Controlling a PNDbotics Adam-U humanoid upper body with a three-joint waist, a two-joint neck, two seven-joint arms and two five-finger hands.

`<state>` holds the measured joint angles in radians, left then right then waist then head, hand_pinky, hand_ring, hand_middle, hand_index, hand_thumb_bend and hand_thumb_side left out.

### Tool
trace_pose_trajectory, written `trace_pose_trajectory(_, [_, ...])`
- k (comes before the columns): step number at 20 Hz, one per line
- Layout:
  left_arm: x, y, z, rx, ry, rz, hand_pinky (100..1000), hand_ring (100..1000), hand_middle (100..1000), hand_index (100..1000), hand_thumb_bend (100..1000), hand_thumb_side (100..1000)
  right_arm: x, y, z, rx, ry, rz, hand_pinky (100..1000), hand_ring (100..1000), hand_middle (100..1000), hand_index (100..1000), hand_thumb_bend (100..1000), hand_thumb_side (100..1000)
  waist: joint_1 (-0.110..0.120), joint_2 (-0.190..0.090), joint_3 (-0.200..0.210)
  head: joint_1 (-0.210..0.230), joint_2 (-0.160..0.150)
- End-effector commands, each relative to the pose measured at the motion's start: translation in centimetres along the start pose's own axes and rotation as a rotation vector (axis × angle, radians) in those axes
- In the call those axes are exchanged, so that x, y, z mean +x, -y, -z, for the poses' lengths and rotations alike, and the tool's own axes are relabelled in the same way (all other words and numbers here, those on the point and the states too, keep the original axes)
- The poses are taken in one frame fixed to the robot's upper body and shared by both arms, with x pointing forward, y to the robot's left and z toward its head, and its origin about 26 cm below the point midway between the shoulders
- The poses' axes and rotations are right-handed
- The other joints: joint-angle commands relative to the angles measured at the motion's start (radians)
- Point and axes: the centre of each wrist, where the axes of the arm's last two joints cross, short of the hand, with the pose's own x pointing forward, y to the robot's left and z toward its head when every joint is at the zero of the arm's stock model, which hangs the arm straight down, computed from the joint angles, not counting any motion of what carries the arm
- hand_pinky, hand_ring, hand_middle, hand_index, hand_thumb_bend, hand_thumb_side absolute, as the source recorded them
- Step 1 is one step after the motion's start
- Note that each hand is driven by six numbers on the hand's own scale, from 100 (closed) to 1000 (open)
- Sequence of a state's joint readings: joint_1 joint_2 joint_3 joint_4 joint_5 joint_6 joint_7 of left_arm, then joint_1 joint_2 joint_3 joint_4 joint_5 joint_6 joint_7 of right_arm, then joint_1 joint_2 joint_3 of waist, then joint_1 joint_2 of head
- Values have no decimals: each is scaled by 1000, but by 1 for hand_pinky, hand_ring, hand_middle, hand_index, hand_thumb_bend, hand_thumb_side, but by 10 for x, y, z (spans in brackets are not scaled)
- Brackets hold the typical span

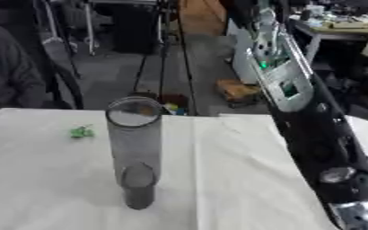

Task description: Arrange flowers into the vase.

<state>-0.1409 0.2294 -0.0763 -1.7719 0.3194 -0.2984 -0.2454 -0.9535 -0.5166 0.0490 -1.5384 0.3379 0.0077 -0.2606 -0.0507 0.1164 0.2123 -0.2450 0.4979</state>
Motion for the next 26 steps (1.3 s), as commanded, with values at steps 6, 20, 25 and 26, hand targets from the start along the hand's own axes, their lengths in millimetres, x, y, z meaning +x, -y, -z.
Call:
trace_pose_trajectory(6, [3,0,4,-16,12,2,845,801,816,843,842,641,25,-9,1,58,13,206,100,100,100,190,100,891,8,-11,9,-8,-16])
trace_pose_trajectory(20, [4,3,8,-27,24,-10,844,802,815,843,845,641,33,-26,-5,120,-3,501,100,100,100,179,100,913,13,-5,57,-34,-31])
trace_pose_trajectory(25, [3,4,9,-32,24,-13,844,802,815,844,845,642,44,-32,-6,112,4,618,100,100,100,176,100,915,15,-7,75,-40,-35])
trace_pose_trajectory(26, [3,4,9,-32,24,-14,844,802,815,843,845,642,45,-32,-6,109,5,638,100,100,100,175,100,915,15,-7,76,-41,-35])
